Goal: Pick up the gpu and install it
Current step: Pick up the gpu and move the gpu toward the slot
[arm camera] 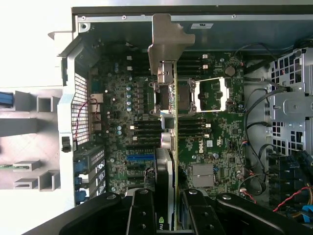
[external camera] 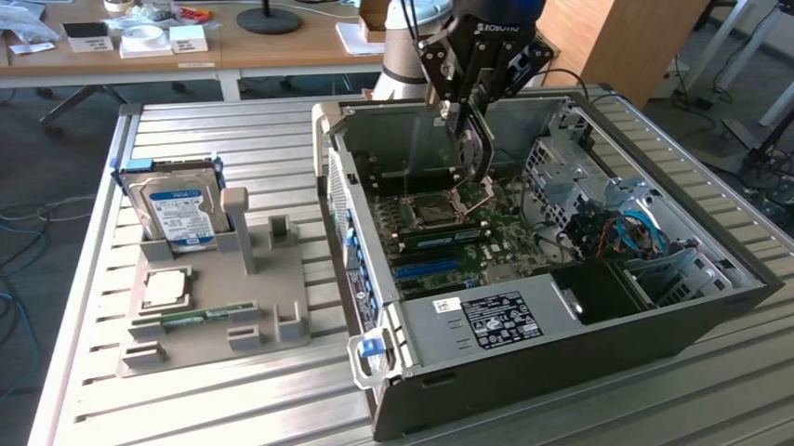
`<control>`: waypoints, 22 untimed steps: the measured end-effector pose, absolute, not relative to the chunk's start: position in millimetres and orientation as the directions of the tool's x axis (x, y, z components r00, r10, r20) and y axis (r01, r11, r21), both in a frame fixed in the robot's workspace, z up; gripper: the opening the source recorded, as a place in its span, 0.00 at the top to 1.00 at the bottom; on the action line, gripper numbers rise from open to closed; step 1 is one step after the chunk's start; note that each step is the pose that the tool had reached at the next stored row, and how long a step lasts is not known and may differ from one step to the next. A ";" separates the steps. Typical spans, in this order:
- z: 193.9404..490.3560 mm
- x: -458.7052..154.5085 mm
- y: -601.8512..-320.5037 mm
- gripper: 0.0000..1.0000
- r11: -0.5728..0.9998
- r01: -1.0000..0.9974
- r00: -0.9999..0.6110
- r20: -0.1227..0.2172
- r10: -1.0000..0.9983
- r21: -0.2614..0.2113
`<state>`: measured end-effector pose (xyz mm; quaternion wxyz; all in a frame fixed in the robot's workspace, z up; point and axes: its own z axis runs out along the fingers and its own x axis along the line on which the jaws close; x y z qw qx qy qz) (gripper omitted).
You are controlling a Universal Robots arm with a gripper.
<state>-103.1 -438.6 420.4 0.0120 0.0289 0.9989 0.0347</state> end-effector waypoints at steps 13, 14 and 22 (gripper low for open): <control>420.4 -91.7 -438.6 0.73 0.996 0.057 -0.998 -0.022 0.059 0.070; 420.4 -90.2 -438.6 0.73 0.996 0.057 -0.998 -0.022 0.059 0.070; 420.3 -80.5 -438.6 0.73 0.996 0.057 -0.998 -0.022 0.059 0.070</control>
